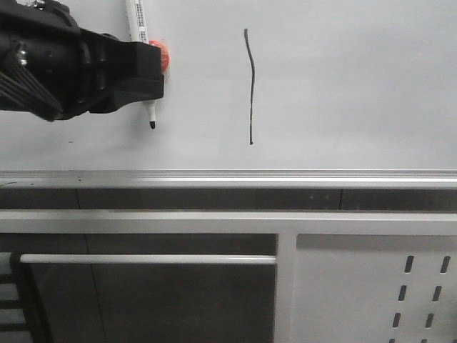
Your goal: Write number 1 on whiteboard
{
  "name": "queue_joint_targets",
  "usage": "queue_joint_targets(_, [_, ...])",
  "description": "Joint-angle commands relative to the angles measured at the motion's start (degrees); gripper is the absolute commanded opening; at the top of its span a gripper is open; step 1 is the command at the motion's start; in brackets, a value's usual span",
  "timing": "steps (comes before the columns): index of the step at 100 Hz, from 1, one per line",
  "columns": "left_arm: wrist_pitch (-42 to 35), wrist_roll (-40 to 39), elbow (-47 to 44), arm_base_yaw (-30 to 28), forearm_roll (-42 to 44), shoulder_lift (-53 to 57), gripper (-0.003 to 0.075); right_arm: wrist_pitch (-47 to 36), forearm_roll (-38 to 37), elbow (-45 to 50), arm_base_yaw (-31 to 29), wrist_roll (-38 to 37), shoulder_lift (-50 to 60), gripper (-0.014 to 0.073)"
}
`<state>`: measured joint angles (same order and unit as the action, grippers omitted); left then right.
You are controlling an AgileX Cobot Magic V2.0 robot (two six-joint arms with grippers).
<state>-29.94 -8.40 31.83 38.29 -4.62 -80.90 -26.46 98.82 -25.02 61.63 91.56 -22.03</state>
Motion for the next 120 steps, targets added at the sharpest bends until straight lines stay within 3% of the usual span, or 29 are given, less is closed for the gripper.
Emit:
queue_joint_targets(1, [-4.3,-1.0,1.6,0.0,-2.2,1.4,-0.0018,1.6,-1.8,-1.4,0.0,0.6,-0.3,-0.0071])
queue_joint_targets(19, [-4.3,-1.0,1.6,0.0,-2.2,1.4,0.0008,1.6,-1.8,-1.4,0.0,0.6,-0.3,-0.0071])
queue_joint_targets(43, [-4.3,-1.0,1.6,0.0,-2.2,1.4,0.0298,1.6,-1.8,-1.4,0.0,0.6,-0.3,-0.0071])
queue_joint_targets(55, [-4.3,-1.0,1.6,0.0,-2.2,1.5,0.0368,1.6,-1.8,-1.4,0.0,0.6,-0.3,-0.0071])
queue_joint_targets(82, [-2.3,-1.0,1.6,0.1,-2.1,6.1,0.0372,1.7,-1.8,-1.4,0.0,0.6,-0.3,-0.0071])
queue_joint_targets(107, [14.1,-1.0,1.5,0.1,-1.8,20.3,0.0369,1.9,-1.4,-1.5,0.0,0.6,-0.2,-0.0071])
queue_joint_targets(114, [19.0,-1.0,1.5,0.1,-1.8,26.4,0.0330,2.5,-1.3,-1.5,0.0,0.6,-0.2,-0.0071])
queue_joint_targets(120, [21.5,-0.8,1.3,0.1,-0.9,32.0,0.0232,3.4,-1.3,-1.5,0.0,0.9,-0.2,-0.0071])
